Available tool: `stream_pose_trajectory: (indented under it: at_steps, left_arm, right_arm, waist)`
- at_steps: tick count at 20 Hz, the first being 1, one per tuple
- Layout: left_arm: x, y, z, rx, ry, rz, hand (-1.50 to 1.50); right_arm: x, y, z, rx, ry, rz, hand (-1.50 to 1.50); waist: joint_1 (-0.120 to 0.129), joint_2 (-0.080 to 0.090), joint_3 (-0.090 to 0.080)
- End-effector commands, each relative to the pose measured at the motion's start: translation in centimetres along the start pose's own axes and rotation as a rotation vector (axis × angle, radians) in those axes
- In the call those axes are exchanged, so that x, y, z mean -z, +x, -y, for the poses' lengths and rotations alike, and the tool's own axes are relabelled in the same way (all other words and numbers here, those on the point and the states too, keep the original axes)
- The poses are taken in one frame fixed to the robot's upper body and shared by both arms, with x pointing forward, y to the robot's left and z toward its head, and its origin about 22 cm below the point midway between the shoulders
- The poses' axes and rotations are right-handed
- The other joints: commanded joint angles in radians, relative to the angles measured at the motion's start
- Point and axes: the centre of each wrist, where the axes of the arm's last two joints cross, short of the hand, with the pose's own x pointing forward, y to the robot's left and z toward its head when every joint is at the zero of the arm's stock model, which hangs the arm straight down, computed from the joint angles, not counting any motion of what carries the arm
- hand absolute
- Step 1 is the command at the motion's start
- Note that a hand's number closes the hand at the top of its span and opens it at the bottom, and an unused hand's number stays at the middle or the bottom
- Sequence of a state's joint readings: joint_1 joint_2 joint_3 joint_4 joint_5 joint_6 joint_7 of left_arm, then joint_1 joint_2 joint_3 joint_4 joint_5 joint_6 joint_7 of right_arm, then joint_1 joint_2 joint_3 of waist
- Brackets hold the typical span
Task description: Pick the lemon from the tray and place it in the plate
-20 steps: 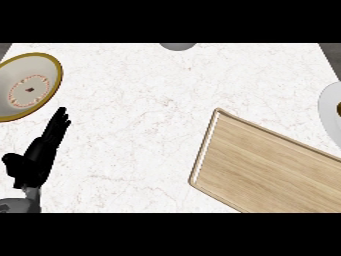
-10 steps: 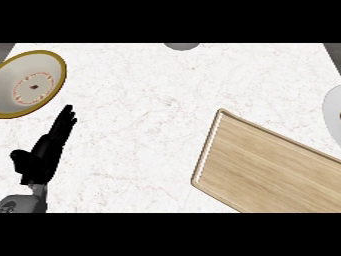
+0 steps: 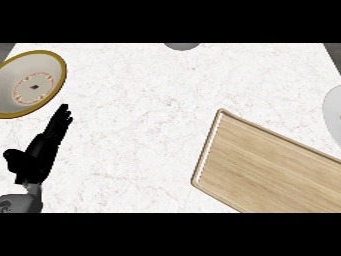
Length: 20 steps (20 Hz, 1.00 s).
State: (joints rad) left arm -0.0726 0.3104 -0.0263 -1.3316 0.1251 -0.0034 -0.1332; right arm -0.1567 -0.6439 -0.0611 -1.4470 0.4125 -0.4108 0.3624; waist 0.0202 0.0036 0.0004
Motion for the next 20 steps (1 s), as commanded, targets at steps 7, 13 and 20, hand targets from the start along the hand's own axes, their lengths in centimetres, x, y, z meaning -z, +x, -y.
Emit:
stream_pose_trajectory:
  at_steps: [7, 13, 20]
  left_arm:
    - [-0.2, -1.4, 0.5, 0.000, 0.019, -0.014, 0.00]
    - [-1.4, -1.5, 0.8, -0.006, 0.041, -0.030, 0.00]
    - [-0.4, -0.9, -0.4, -0.006, 0.046, -0.025, 0.00]
  right_arm:
    - [4.0, -0.9, -3.5, 0.115, 0.024, -0.179, -1.50]
    - [3.0, -2.4, -1.5, 0.352, -0.191, -0.141, -1.50]
    - [0.5, -8.9, 1.9, 0.635, -0.262, -0.178, -1.50]
  waist:
    - [-0.012, -0.002, 0.000]
    - [-0.026, -0.005, 0.001]
    - [-0.042, -0.005, 0.001]
